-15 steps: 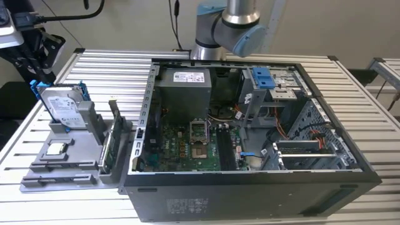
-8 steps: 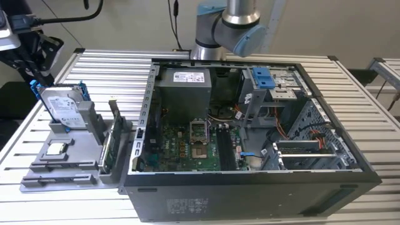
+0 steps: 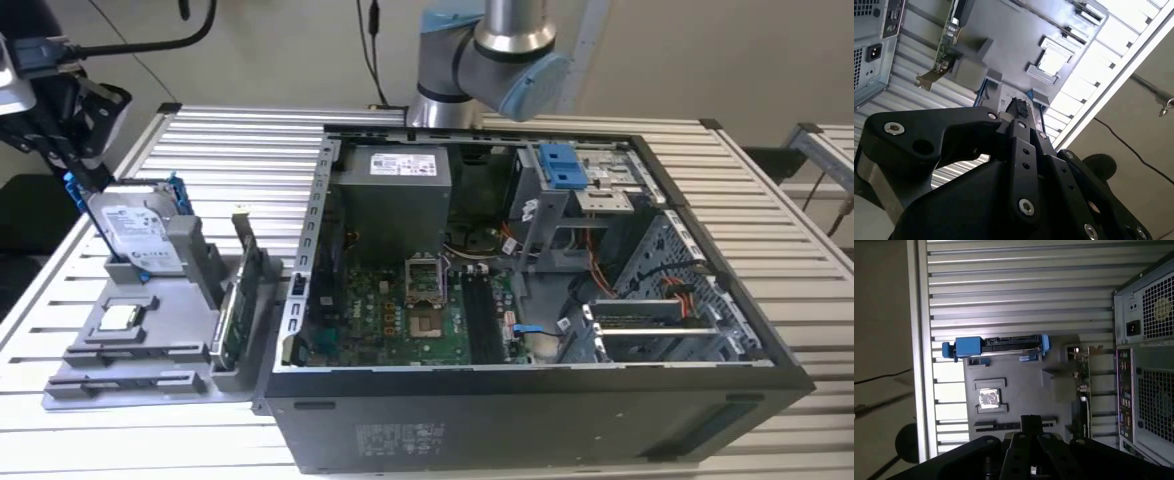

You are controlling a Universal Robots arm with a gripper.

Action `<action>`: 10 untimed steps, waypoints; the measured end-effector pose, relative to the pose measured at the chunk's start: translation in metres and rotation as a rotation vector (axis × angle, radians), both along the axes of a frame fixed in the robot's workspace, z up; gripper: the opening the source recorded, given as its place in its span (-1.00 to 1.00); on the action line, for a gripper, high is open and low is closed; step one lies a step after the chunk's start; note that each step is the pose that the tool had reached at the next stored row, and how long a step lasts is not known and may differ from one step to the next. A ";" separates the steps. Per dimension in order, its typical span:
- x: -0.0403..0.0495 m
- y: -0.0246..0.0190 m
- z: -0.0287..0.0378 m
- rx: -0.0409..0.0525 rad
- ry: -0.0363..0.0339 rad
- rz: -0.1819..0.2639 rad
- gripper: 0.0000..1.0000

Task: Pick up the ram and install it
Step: 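Reach for the ram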

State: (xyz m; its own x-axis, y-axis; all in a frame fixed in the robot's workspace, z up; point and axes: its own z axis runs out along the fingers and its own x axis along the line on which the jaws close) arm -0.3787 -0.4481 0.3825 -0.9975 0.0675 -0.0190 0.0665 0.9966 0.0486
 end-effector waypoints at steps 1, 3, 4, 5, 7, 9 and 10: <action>0.0000 -0.0010 0.0000 0.0000 0.0000 0.000 -0.79; 0.0000 -0.0030 0.0000 -0.0001 0.0001 0.000 -0.79; 0.0000 -0.0045 0.0000 0.0000 0.0000 0.000 -0.79; 0.0000 -0.0067 0.0000 -0.0001 0.0000 0.000 -0.79; 0.0000 -0.0123 0.0001 -0.0004 0.0001 0.000 -0.79; 0.0000 -0.0200 0.0000 -0.0007 0.0001 0.000 -0.79; 0.0000 -0.0240 0.0000 -0.0008 0.0000 0.000 -0.79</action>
State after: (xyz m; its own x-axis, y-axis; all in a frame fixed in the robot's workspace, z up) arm -0.3787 -0.4721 0.3824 -0.9975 0.0674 -0.0191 0.0665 0.9966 0.0479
